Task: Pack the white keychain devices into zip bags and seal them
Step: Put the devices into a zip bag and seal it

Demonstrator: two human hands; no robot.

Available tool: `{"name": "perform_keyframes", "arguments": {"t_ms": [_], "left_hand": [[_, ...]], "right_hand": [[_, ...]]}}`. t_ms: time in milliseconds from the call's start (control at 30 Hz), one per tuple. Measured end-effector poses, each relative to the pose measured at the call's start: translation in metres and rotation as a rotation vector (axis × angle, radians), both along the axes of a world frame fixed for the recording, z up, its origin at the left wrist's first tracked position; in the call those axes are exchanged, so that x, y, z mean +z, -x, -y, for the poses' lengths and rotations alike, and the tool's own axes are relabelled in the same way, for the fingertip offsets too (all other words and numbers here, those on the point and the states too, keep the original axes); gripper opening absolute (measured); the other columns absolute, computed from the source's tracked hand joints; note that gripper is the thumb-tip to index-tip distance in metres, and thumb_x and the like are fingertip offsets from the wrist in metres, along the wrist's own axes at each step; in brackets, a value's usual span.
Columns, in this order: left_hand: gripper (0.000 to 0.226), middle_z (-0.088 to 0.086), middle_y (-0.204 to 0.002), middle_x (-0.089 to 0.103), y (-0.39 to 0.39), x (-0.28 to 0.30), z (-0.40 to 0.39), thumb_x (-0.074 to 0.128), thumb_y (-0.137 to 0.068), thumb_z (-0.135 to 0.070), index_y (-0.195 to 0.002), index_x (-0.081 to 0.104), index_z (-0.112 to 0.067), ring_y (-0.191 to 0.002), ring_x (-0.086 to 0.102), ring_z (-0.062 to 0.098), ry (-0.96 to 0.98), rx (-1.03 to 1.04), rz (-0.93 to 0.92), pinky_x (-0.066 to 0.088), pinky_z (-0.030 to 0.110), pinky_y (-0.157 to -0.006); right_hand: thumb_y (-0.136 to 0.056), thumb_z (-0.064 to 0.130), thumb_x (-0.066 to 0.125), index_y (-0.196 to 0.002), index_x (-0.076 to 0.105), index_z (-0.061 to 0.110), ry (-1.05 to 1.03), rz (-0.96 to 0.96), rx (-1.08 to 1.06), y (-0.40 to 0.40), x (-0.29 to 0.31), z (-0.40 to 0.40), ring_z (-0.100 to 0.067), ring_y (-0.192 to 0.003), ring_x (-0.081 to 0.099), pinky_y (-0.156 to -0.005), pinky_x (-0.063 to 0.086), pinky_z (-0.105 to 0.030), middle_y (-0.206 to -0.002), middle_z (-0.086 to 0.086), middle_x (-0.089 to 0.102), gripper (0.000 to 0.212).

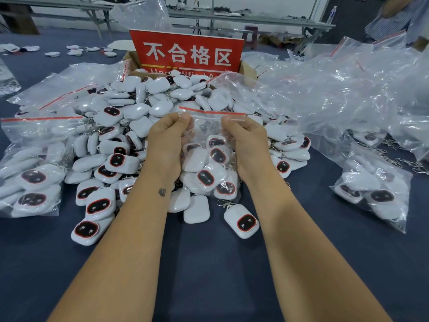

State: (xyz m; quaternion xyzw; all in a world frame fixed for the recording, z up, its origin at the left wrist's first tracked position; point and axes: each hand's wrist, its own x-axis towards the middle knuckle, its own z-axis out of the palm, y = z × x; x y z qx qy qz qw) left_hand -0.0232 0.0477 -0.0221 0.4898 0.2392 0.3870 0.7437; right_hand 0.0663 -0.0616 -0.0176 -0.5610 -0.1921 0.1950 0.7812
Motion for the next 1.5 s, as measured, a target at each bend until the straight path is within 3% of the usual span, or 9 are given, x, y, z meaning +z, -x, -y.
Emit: {"name": "perform_keyframes", "arguments": {"t_ms": [267,533,667,767,867,967,1100,1267,1500], "left_hand": [[0.023,0.000,-0.069,0.070,0.000,-0.001,0.000,0.070,-0.089,-0.013,-0.065,0.073,-0.016,-0.063,0.064,0.010,0.016,-0.047,0.015,0.056,0.024,-0.065],[0.036,-0.008,-0.048,0.057,-0.002,-0.004,-0.001,0.063,-0.094,-0.012,-0.059,0.066,-0.019,-0.043,0.050,0.004,-0.047,-0.011,0.003,0.045,0.017,-0.048],[0.041,-0.006,-0.060,0.066,-0.003,-0.005,-0.002,0.065,-0.092,-0.012,-0.053,0.071,-0.022,-0.057,0.060,0.007,-0.034,-0.045,0.025,0.053,0.023,-0.062],[0.030,-0.003,-0.065,0.070,-0.002,-0.004,-0.002,0.071,-0.086,-0.014,-0.057,0.075,-0.020,-0.060,0.065,0.008,-0.021,-0.103,0.064,0.054,0.023,-0.060],[0.014,0.004,-0.069,0.072,0.000,-0.006,-0.001,0.078,-0.076,-0.021,-0.063,0.076,-0.017,-0.065,0.068,0.017,-0.065,-0.167,0.041,0.057,0.031,-0.066],[0.010,0.008,-0.076,0.074,0.002,-0.006,-0.001,0.081,-0.069,-0.026,-0.069,0.077,-0.016,-0.076,0.069,0.025,-0.087,-0.153,0.047,0.058,0.043,-0.079],[0.009,0.002,-0.071,0.074,0.002,-0.005,0.001,0.077,-0.071,-0.027,-0.066,0.076,-0.019,-0.069,0.069,0.017,-0.119,-0.149,0.064,0.057,0.031,-0.068],[0.009,0.002,-0.071,0.073,0.002,-0.005,0.003,0.077,-0.076,-0.023,-0.067,0.076,-0.019,-0.068,0.067,0.017,-0.153,-0.142,0.056,0.057,0.033,-0.069],[0.005,0.002,-0.067,0.073,0.002,-0.003,0.004,0.080,-0.066,-0.021,-0.064,0.078,-0.018,-0.063,0.068,0.014,-0.151,-0.158,0.048,0.056,0.027,-0.063]], "right_hand": [[-0.091,0.002,0.067,-0.083,0.068,0.009,-0.015,0.025,-0.035,-0.003,-0.003,0.001,-0.001,-0.054,0.060,-0.059,0.050,-0.015,-0.060,0.009,0.067,0.010],[-0.088,0.001,0.069,-0.083,0.072,0.006,-0.066,-0.050,0.076,-0.004,-0.004,0.000,-0.014,-0.063,0.068,-0.066,0.058,-0.029,-0.067,-0.002,0.072,0.007],[-0.087,0.000,0.069,-0.084,0.073,0.004,-0.081,-0.073,0.082,-0.002,-0.004,0.000,-0.023,-0.071,0.070,-0.079,0.060,-0.040,-0.074,-0.010,0.073,0.006],[-0.087,-0.001,0.069,-0.090,0.072,-0.001,-0.092,-0.078,0.066,0.000,-0.003,0.000,-0.035,-0.088,0.067,-0.093,0.054,-0.054,-0.091,-0.023,0.070,0.004],[-0.086,-0.001,0.069,-0.088,0.071,-0.001,-0.069,-0.077,0.081,0.001,-0.001,0.001,-0.033,-0.082,0.067,-0.089,0.055,-0.055,-0.085,-0.021,0.070,0.003],[-0.087,-0.002,0.067,-0.086,0.071,-0.001,-0.107,-0.102,0.137,0.001,-0.002,0.002,-0.029,-0.071,0.068,-0.076,0.058,-0.045,-0.076,-0.017,0.071,0.004],[-0.088,0.000,0.066,-0.104,0.065,-0.016,-0.117,-0.119,0.185,0.003,-0.002,0.002,-0.036,-0.085,0.065,-0.081,0.055,-0.046,-0.097,-0.029,0.067,0.022],[-0.086,-0.001,0.070,-0.089,0.072,-0.003,-0.060,-0.048,0.114,0.004,-0.001,0.000,-0.035,-0.086,0.067,-0.090,0.054,-0.054,-0.091,-0.024,0.070,0.005],[-0.085,-0.004,0.070,-0.093,0.072,-0.006,-0.039,0.038,0.081,0.007,0.001,0.000,-0.041,-0.093,0.066,-0.096,0.049,-0.063,-0.101,-0.033,0.068,0.008]]}}
